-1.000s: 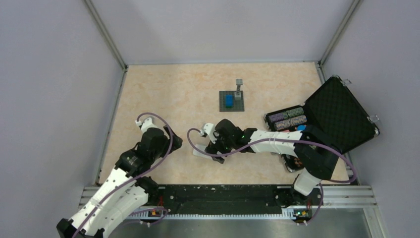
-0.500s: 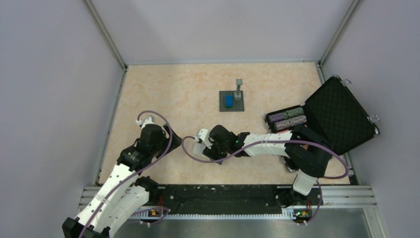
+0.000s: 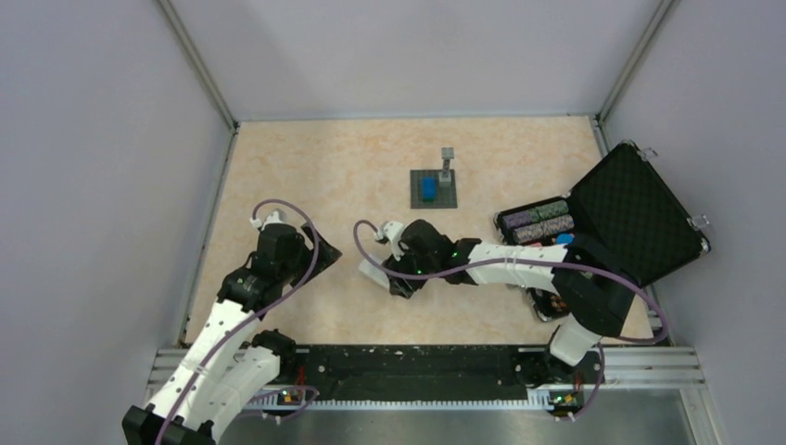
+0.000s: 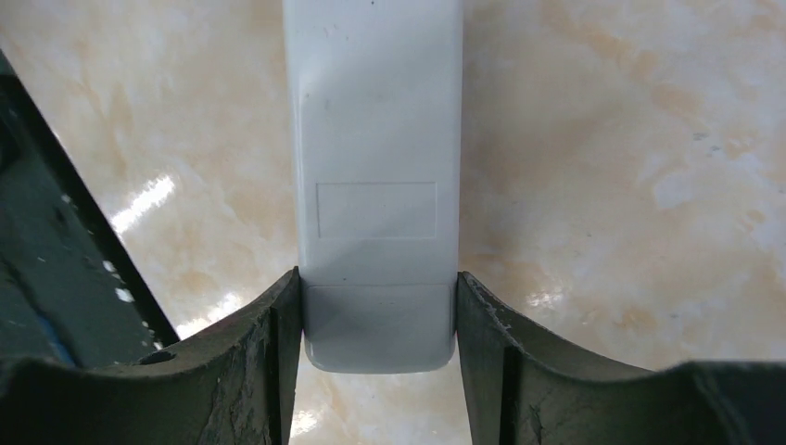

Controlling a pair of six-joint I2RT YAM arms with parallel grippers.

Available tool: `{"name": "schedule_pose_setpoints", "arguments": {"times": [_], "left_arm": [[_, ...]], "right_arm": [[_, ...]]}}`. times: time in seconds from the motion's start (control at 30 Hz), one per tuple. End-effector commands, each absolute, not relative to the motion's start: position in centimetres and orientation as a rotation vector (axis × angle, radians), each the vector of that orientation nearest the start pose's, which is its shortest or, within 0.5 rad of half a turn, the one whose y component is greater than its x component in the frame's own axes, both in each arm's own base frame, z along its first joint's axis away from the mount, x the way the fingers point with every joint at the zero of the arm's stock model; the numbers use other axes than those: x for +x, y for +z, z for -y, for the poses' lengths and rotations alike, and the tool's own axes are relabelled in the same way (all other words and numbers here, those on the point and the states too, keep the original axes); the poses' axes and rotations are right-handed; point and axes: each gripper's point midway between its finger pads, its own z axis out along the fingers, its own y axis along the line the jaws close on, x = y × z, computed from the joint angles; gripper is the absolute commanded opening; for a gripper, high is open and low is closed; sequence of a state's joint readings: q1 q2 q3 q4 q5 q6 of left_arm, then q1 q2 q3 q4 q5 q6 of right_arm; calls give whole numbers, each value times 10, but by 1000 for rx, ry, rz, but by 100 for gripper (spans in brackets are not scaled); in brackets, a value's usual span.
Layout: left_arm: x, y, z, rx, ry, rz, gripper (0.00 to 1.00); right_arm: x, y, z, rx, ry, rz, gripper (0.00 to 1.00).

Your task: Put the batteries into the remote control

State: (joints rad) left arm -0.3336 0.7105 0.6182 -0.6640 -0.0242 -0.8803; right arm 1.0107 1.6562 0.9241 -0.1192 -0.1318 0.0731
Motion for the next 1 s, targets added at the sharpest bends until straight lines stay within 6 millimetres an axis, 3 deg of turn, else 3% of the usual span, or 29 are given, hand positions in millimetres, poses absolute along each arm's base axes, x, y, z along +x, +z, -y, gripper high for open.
{"name": "schedule_pose_setpoints", "arguments": {"times": [0.0,0.1,0.27,0.33,0.37,0.57,0.7,0.83,0.97], "left_arm": [[238,171,108,-685,-637,-2179,82],[246,200,129,-542,-781,-2117,81],[247,283,163,-219,-1039,-1831,81],[247,303,167,-161,-1079,-1747,82],[248,315,176,-91,-1121,-1712,82],[252,342,195,-35,-1252,-1664,82],[252,357,197,-19,-1286,-1612,82],[247,374,200,-17,-1355,-1545,79],[251,373,203,-35,-1388,-1545,61]], "right_arm": [[218,128,-375,-895,946,-2127,33],[226,165,-377,-762,1182,-2091,32],[230,230,-385,-567,1581,-1996,33],[226,256,-390,-542,1704,-1940,33],[215,296,-393,-510,1884,-1826,33],[199,355,-386,-455,2133,-1630,33],[191,378,-380,-412,2271,-1547,33],[190,381,-377,-381,2327,-1539,33],[190,379,-379,-365,2356,-1553,33]]}}
